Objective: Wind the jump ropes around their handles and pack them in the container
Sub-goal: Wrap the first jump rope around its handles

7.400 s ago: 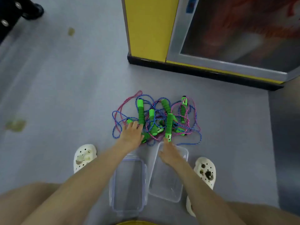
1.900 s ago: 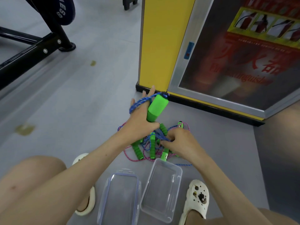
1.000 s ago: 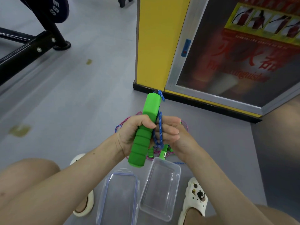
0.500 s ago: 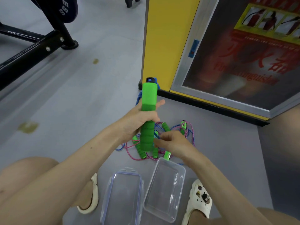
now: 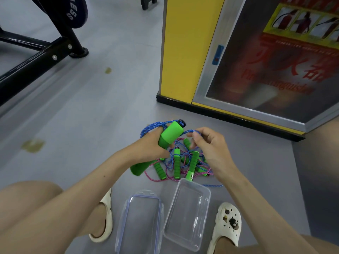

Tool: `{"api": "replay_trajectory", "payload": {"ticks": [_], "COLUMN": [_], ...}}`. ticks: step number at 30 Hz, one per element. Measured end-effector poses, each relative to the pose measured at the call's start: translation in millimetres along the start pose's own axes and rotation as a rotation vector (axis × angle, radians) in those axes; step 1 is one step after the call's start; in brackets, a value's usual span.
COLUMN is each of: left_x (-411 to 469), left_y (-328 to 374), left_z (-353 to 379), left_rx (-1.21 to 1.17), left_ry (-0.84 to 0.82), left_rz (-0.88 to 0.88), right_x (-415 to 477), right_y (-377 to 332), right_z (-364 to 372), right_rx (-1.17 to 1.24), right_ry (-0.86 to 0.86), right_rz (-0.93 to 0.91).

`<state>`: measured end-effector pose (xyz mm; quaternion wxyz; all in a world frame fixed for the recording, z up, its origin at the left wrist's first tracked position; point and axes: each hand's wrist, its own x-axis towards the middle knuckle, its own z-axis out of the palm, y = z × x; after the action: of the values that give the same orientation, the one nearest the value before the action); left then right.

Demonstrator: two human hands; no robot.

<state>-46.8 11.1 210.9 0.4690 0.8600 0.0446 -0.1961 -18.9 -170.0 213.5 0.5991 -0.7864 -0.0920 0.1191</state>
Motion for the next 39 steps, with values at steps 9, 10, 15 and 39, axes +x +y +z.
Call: {"api": "replay_trajectory", "payload": {"ticks": [9,10,15,39], "left_x": [-9,-10,-6,4], "left_y": [12,13,19,-1], "left_z": [18,18,23,-12], "left_rx": [-0.658,-0.740,-1.046,0.278], "left_ry": [-0.456,-0.536,-0.769,0.120], "left_rz": [0.075,0.093,0.229,0.118], "right_x": [12,13,4,5], "right_y": [7,9,11,10], "right_z": [-4,-3,5,2], "right_rx": [0.327,0.353,0.393,-0.180], "right_ry": [0.163,0.150,-0.081,-0.125], "right_rz": [0.188,0.219,0.378,0.120]}}
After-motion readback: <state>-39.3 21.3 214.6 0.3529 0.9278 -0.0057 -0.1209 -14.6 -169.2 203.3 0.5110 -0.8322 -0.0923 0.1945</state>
